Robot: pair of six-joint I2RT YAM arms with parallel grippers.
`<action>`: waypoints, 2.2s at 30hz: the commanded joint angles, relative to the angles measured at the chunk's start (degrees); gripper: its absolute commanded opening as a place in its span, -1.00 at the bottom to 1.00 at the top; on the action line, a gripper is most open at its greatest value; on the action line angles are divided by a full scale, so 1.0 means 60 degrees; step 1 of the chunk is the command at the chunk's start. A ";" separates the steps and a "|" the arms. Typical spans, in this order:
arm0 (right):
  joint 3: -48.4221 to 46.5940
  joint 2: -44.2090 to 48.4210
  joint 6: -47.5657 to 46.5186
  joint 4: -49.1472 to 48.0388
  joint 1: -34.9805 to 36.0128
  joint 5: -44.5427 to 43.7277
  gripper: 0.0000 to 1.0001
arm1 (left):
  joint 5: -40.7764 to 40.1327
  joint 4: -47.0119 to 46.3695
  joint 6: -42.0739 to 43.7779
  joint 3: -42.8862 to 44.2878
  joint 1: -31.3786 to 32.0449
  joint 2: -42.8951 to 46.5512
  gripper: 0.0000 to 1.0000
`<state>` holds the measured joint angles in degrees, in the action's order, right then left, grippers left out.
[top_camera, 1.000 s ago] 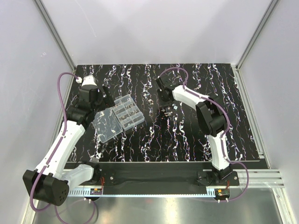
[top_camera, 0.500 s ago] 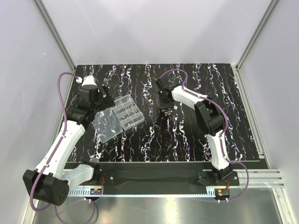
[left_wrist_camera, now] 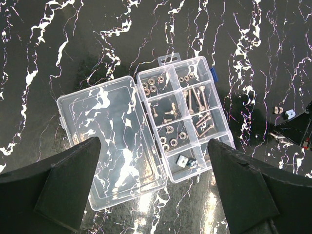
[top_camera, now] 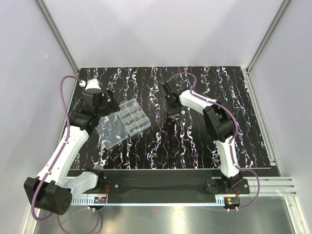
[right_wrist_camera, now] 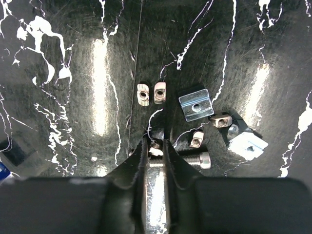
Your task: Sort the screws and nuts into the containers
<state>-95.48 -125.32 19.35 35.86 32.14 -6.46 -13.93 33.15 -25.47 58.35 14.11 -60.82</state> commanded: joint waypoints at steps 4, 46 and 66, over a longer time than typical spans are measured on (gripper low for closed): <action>0.0167 0.0143 0.0217 0.0367 0.0107 -0.0036 -0.78 | -0.0095 -0.0266 0.0027 -0.0071 -0.0066 0.0131 0.98; 0.0138 0.0613 0.1125 0.0703 0.0224 0.0344 -0.31 | -0.0139 -0.0280 0.0042 -0.0057 -0.0066 0.0117 0.98; -0.0053 0.0173 0.1198 0.0762 0.0254 -0.0344 -0.69 | -0.0153 -0.0266 0.0056 -0.0071 -0.0066 0.0087 0.98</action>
<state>-94.28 -123.83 26.37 40.18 33.01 -6.44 -13.96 33.17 -25.47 58.35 14.02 -60.82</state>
